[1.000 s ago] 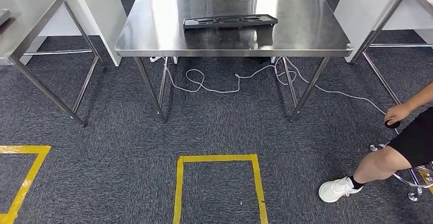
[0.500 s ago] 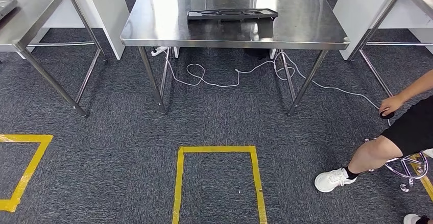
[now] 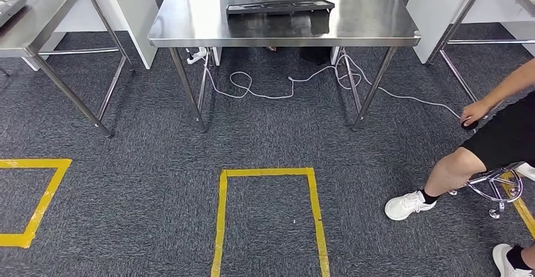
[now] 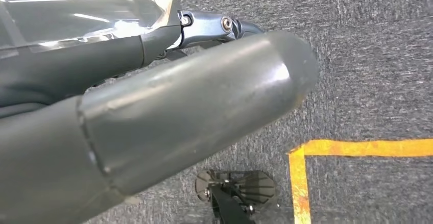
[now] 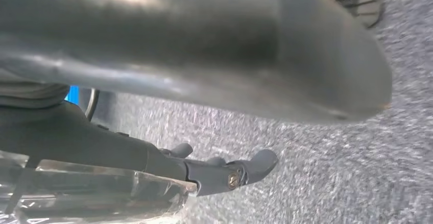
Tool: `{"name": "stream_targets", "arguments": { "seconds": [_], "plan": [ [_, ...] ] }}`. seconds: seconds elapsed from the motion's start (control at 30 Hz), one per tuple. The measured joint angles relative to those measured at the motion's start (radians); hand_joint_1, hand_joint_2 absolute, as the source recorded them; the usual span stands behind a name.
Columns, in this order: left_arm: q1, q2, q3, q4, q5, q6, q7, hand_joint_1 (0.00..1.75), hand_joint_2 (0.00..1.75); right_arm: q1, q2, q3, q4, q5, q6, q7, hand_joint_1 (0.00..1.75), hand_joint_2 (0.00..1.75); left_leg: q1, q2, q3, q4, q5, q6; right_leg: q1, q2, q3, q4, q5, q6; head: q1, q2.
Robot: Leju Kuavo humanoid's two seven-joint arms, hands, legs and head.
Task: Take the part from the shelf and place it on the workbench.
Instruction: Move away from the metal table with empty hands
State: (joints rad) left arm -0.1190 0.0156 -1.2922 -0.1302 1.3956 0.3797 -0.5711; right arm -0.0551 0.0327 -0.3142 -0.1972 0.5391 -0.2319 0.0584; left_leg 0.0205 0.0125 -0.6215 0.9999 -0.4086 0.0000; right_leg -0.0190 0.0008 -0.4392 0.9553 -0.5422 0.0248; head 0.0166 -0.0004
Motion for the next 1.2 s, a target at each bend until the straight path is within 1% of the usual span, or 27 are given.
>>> {"name": "stream_targets", "arguments": {
  "seconds": [0.03,0.1,0.13,0.17,0.2,0.23,0.3,0.37,0.43,0.5,0.53,0.57,0.63,0.67,0.7,0.73,0.77,0.8,0.83,0.9,0.93,1.0,1.03,1.07,1.13,1.17,1.2],
  "plan": [
    [0.001,0.0,0.0,0.0,0.001,0.001,0.0,0.0,0.0,0.0,0.0,0.001,0.0,0.002,0.0,0.0,0.0,0.0,0.003,-0.002,-0.009,0.022,-0.029,-0.004,-0.003,-0.002,-0.007,-0.001,0.008,-0.015,-0.001,0.0],
    [0.002,0.001,0.0,0.0,0.003,0.001,0.0,0.0,0.0,0.0,-0.001,0.004,0.001,0.004,0.0,0.0,0.0,0.0,0.006,-0.005,-0.043,0.128,-0.129,-0.009,-0.001,-0.006,-0.026,-0.001,0.027,-0.039,-0.004,0.0],
    [0.002,0.0,-0.001,0.0,0.004,0.002,0.0,0.0,0.0,0.0,-0.001,0.005,0.001,0.005,0.0,0.0,0.0,0.0,0.006,-0.006,-0.059,0.196,-0.171,-0.011,0.003,-0.008,-0.035,0.0,0.035,-0.045,-0.005,0.0],
    [0.003,0.0,-0.001,0.0,0.005,0.002,0.0,0.0,0.0,0.001,-0.001,0.006,0.001,0.005,0.0,0.0,0.0,0.0,0.006,-0.006,-0.069,0.255,-0.194,-0.012,0.008,-0.009,-0.043,0.001,0.043,-0.047,-0.005,0.0],
    [0.003,0.0,-0.001,0.0,0.006,0.002,0.0,0.0,0.0,0.001,-0.001,0.006,0.001,0.005,0.0,0.0,0.0,0.0,0.006,-0.006,-0.065,0.286,-0.191,-0.012,0.011,-0.009,-0.051,0.002,0.05,-0.048,-0.005,0.0],
    [0.003,0.0,-0.001,0.0,0.006,0.002,0.0,0.0,0.0,0.001,-0.001,0.006,0.001,0.005,0.0,0.0,0.0,0.0,0.006,-0.006,-0.043,0.279,-0.171,-0.008,0.014,-0.009,-0.059,0.004,0.057,-0.047,-0.005,0.0],
    [0.002,0.001,-0.001,0.0,0.006,0.002,0.0,0.0,0.0,0.001,0.0,0.007,0.001,0.005,0.0,0.0,0.0,0.0,0.002,-0.009,0.045,0.171,-0.119,0.007,0.018,-0.008,-0.072,0.01,0.067,-0.044,-0.006,0.0],
    [0.002,0.003,-0.001,0.0,0.006,0.002,0.0,0.0,0.0,0.001,0.002,0.008,0.001,0.006,0.0,0.0,0.0,0.0,-0.006,-0.012,0.131,0.042,-0.102,0.026,0.023,-0.008,-0.082,0.017,0.076,-0.036,-0.005,0.0],
    [0.001,0.005,-0.001,0.0,0.006,0.002,-0.001,0.0,0.0,-0.001,0.005,0.01,0.001,0.006,0.0,0.001,0.0,0.0,-0.014,-0.011,0.157,-0.011,-0.102,0.037,0.024,-0.009,-0.091,0.02,0.087,-0.023,-0.005,0.0],
    [0.001,0.004,-0.001,0.0,0.008,0.002,-0.001,0.0,0.0,-0.001,0.004,0.013,0.002,0.007,0.0,0.003,0.0,0.0,-0.011,-0.008,0.153,-0.038,-0.092,0.045,0.025,-0.009,-0.106,0.029,0.087,-0.012,-0.005,0.0],
    [0.0,0.004,-0.001,0.0,0.008,0.002,-0.001,0.0,0.0,-0.001,0.004,0.014,0.002,0.007,0.0,0.004,0.0,0.0,-0.008,-0.006,0.148,-0.05,-0.083,0.05,0.026,-0.008,-0.121,0.05,0.069,-0.012,-0.003,0.0],
    [0.0,0.003,-0.001,0.0,0.01,0.003,-0.002,0.0,0.0,-0.001,0.003,0.015,0.002,0.008,0.0,0.006,0.0,0.0,-0.005,-0.004,0.14,-0.06,-0.074,0.052,0.025,-0.006,-0.139,0.089,0.037,-0.014,-0.002,0.0],
    [0.0,0.001,-0.001,0.0,0.014,0.004,-0.003,0.0,0.0,0.0,0.003,0.015,0.002,0.011,0.0,0.01,0.0,0.0,-0.006,-0.002,0.117,-0.059,-0.056,0.053,0.017,-0.004,-0.18,0.206,-0.041,-0.02,0.001,0.0],
    [0.0,0.001,-0.001,0.0,0.015,0.004,-0.003,0.0,0.0,0.0,0.002,0.015,0.002,0.013,0.0,0.012,0.0,0.0,-0.005,-0.001,0.104,-0.057,-0.047,0.05,0.012,-0.004,-0.192,0.264,-0.061,-0.016,0.002,0.0],
    [0.0,0.001,-0.001,0.0,0.015,0.005,-0.003,0.0,0.0,0.001,0.002,0.015,0.002,0.014,0.0,0.012,0.0,0.0,-0.004,0.001,0.091,-0.055,-0.039,0.047,0.008,-0.004,-0.194,0.299,-0.06,-0.004,0.002,0.0],
    [0.0,0.0,-0.001,0.0,0.015,0.005,-0.003,0.0,0.0,0.001,0.001,0.015,0.002,0.015,0.0,0.013,0.0,0.0,-0.003,0.002,0.077,-0.05,-0.031,0.043,0.003,-0.004,-0.18,0.302,-0.039,0.012,0.002,0.0],
    [0.0,0.0,-0.001,0.0,0.015,0.005,-0.003,0.0,0.0,0.001,0.001,0.015,0.002,0.015,-0.001,0.013,0.0,0.0,0.0,0.003,0.062,-0.043,-0.025,0.038,-0.003,-0.004,-0.148,0.268,-0.008,0.029,0.002,0.0],
    [0.0,-0.001,-0.001,0.0,0.015,0.005,-0.003,0.0,0.0,0.0,0.0,0.016,0.002,0.016,-0.001,0.013,0.0,0.0,0.002,0.004,0.049,-0.033,-0.02,0.032,-0.009,-0.004,-0.103,0.202,0.011,0.041,0.002,0.0],
    [0.0,-0.001,-0.001,0.0,0.015,0.005,-0.003,0.0,0.0,0.0,0.001,0.016,0.002,0.016,-0.001,0.013,0.0,0.0,0.003,0.003,0.036,-0.021,-0.016,0.026,-0.009,-0.002,-0.051,0.125,0.013,0.045,0.003,0.0],
    [0.0,-0.001,-0.001,0.0,0.015,0.006,-0.003,0.0,0.0,-0.001,0.001,0.016,0.002,0.016,-0.001,0.013,0.0,0.0,0.0,0.002,0.02,-0.003,-0.008,0.014,-0.003,0.0,0.003,0.026,-0.009,0.036,0.004,0.0],
    [0.0,-0.001,-0.001,0.0,0.015,0.006,-0.003,0.0,0.0,-0.001,0.002,0.016,0.002,0.016,-0.001,0.013,0.0,0.0,0.0,0.002,0.017,0.0,-0.002,0.008,0.002,0.001,0.007,0.015,-0.016,0.028,0.003,0.0],
    [0.002,-0.001,-0.001,0.0,0.016,0.007,-0.003,0.0,0.0,-0.001,0.002,0.016,0.003,0.017,-0.001,0.014,0.0,0.0,0.005,0.0,0.011,0.009,-0.007,-0.001,-0.003,-0.001,-0.008,0.021,-0.008,0.008,-0.001,0.0],
    [0.003,-0.001,-0.001,0.0,0.016,0.007,-0.003,0.0,0.0,-0.001,0.002,0.016,0.003,0.018,-0.001,0.014,0.0,0.0,0.008,-0.001,0.003,0.027,-0.031,-0.005,-0.004,-0.002,-0.016,0.022,0.0,-0.005,-0.002,0.0],
    [0.003,-0.001,-0.001,0.0,0.016,0.007,-0.003,0.0,0.0,-0.001,0.002,0.017,0.003,0.019,-0.001,0.014,0.0,0.0,0.01,-0.003,-0.009,0.062,-0.072,-0.007,-0.005,-0.004,-0.025,0.022,0.009,-0.018,-0.003,0.0],
    [0.004,-0.001,-0.001,0.0,0.018,0.007,-0.004,0.0,0.0,0.0,0.003,0.017,0.003,0.021,-0.001,0.014,0.0,0.0,0.01,-0.005,-0.038,0.179,-0.169,-0.01,0.002,-0.006,-0.044,0.023,0.026,-0.037,-0.005,0.0],
    [0.004,-0.001,-0.001,0.0,0.018,0.007,-0.004,0.0,0.0,0.001,0.004,0.017,0.003,0.021,-0.001,0.014,0.0,0.0,0.009,-0.006,-0.048,0.237,-0.197,-0.01,0.007,-0.006,-0.053,0.025,0.035,-0.041,-0.006,0.0],
    [0.004,-0.001,-0.001,0.0,0.019,0.007,-0.004,0.0,0.0,0.001,0.004,0.017,0.003,0.021,-0.001,0.014,0.0,0.0,0.009,-0.006,-0.048,0.273,-0.202,-0.008,0.011,-0.006,-0.062,0.026,0.043,-0.043,-0.005,0.0]
  ]
}}
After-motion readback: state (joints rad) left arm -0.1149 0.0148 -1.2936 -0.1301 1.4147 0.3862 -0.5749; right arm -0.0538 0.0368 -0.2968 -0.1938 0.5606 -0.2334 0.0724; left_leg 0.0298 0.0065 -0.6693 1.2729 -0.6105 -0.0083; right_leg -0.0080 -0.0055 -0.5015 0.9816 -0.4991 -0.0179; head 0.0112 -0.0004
